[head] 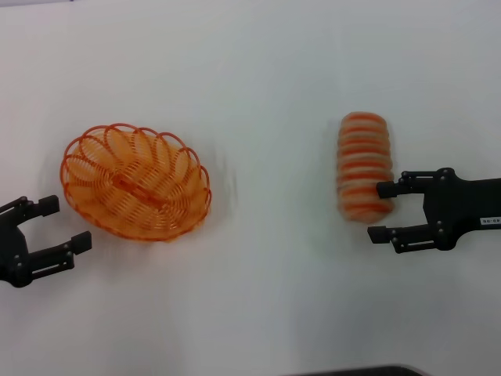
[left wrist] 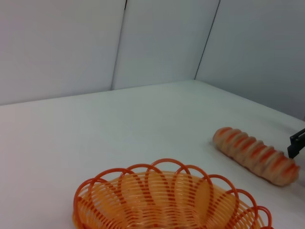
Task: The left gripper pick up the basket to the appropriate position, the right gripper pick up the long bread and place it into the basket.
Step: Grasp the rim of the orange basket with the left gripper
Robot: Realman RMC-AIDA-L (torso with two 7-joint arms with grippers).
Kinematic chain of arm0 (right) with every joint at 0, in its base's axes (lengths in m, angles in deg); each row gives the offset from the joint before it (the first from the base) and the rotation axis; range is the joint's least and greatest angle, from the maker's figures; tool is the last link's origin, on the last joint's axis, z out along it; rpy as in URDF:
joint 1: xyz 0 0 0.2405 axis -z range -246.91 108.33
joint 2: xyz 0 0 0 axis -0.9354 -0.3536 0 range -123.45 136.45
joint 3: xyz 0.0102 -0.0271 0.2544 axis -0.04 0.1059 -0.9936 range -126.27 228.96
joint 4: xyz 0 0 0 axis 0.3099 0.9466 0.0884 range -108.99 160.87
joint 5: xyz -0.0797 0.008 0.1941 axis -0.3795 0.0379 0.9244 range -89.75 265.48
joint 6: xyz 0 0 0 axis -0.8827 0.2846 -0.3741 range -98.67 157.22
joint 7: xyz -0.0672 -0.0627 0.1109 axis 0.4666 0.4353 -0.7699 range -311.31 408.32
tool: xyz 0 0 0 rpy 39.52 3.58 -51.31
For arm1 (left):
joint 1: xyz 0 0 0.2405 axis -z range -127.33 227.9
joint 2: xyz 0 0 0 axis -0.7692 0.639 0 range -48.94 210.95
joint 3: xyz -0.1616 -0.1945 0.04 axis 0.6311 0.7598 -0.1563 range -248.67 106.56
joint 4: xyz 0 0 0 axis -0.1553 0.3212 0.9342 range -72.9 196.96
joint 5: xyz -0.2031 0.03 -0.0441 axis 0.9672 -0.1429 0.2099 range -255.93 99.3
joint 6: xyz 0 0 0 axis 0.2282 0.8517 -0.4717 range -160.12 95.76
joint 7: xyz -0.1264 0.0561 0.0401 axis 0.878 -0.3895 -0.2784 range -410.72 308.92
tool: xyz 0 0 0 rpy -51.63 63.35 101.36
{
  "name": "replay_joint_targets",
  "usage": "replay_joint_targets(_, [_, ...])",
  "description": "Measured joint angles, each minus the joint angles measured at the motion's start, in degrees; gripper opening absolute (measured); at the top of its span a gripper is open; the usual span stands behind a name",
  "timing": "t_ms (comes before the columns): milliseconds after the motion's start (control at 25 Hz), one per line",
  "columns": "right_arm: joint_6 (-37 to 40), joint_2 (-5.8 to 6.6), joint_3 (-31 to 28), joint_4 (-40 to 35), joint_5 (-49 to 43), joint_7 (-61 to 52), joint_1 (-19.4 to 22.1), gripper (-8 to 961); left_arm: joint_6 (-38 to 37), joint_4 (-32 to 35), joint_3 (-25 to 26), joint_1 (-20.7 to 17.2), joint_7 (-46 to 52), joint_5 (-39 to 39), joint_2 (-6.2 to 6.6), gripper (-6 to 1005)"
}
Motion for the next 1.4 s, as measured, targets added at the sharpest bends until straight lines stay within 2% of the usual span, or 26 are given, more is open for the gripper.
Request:
replay_joint_targets(400, [-0.1,-0.05,0.0,0.0,0.0,0.0,0.0,836,1.1,0.0,0.1,0.0,0.4,0.2,0.0,855])
replay_joint_targets(640, [-0.2,-0.18,-0.6,0.1,0.3,-0.2,-0.3,836,1.6,-0.1,3.5,1.8,4.6,1.1,0.01,853])
replay_joint_targets(840, [0.3,-0.41,-2.1,0.1,0.4,-0.3,-0.9,835,4.9,-0.1,6.0,4.8,14.8,1.2,0.27,852])
replay_joint_targets(880, [0.4,-0.46,-2.3,0.1,0.4,-0.3,-1.0,835,6.9,-0.1,5.8,6.3,20.4,0.9,0.7,852])
replay_joint_targets(1040, [0.5,-0.55,-2.5,0.1,0.4,-1.5,-1.8,835,8.3,1.1,5.1,8.3,26.6,-0.3,1.13,851])
replay_joint_targets(1240, [0.6,-0.38,-2.4,0.0,0.1,-3.1,-3.3,835,14.6,4.6,0.5,11.2,39.3,-3.5,1.92,849])
replay_joint_targets(1400, [0.7,-0.19,-2.0,-0.2,0.0,-4.5,-4.3,836,16.5,5.9,-3.2,14.4,46.4,-8.5,3.01,848])
